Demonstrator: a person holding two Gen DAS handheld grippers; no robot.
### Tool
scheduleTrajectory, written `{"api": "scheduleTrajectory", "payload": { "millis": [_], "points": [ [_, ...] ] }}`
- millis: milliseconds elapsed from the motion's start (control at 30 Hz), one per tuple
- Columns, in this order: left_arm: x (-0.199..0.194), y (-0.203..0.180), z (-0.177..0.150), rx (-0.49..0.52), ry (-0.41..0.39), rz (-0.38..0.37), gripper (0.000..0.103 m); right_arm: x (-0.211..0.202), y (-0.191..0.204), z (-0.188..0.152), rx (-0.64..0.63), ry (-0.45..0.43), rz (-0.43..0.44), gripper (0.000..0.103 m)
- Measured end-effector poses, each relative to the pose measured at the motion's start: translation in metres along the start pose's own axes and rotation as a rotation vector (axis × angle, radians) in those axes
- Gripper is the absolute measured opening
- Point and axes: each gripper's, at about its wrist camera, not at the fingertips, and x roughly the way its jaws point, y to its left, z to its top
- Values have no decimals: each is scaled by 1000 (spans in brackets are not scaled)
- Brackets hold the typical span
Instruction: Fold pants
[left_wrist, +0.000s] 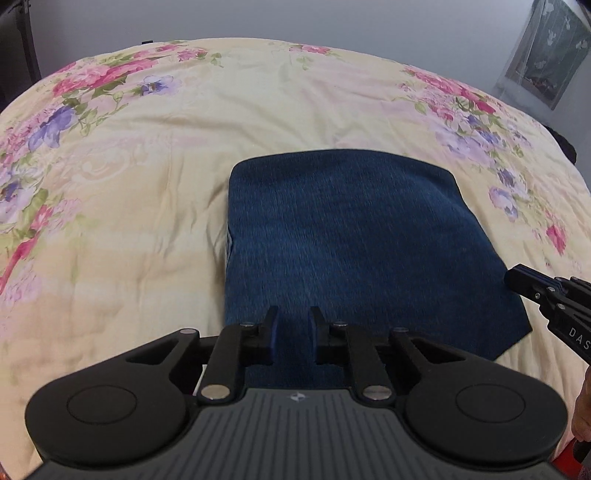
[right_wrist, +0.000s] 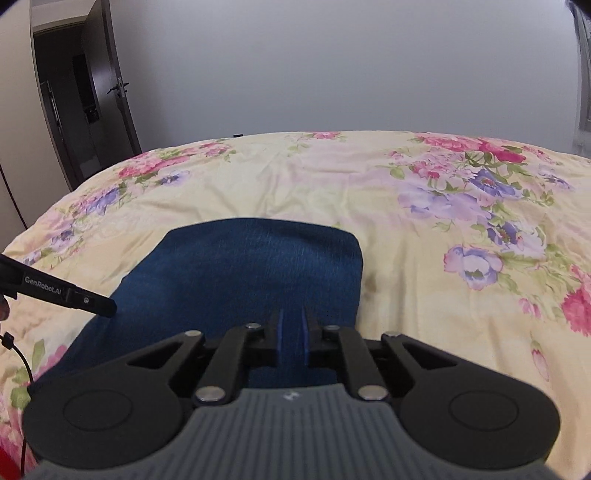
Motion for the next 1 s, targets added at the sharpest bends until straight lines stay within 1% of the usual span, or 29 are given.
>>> {"api": "scheduleTrajectory", "payload": {
  "millis": [67,133,233,300,333,400,533,600,667,733,767,833,900,933,967,1000],
  "points": [
    [-5,-7,-15,11,16,15,17,-7,4,-13,-9,8,-10,5],
    [-2,-10,-29,-1,59,15,17,-10,6,-25,-28,13,-27,5],
    [9,-8,-43,-12,87,35,17,-3,4,-36,-20,40,-36,4],
    [18,-2,-48,-45,96,26,18,6,1,-40,0,65,-33,2],
    [22,3,-48,-84,105,16,18,10,0,-42,5,70,-33,1],
    [23,5,-45,-116,111,20,18,14,0,-41,4,79,-34,1],
    [8,-9,-46,-71,73,67,18,7,1,-28,-3,99,-30,2],
    [-8,-19,-47,-58,24,73,18,-9,3,-19,-4,70,-17,5],
    [-29,-29,-48,-50,-46,62,20,-29,4,-11,-7,37,-21,7],
    [-53,-43,-52,-44,-116,55,22,-51,6,-4,-8,4,-18,16],
    [-65,-50,-54,-37,-155,57,25,-65,6,-1,-12,-17,-17,19],
    [-91,-64,-59,-22,-234,73,29,-93,8,4,-24,-61,-27,31],
    [-117,-78,-66,-21,-322,93,40,-123,10,5,-31,-106,-34,37],
    [-131,-84,-70,-24,-367,99,43,-139,10,5,-31,-129,-39,42],
    [-142,-89,-74,-27,-405,102,50,-154,11,5,-31,-151,-44,43],
    [-156,-96,-77,-26,-444,104,58,-169,10,4,-29,-173,-49,47]
  ]
}}
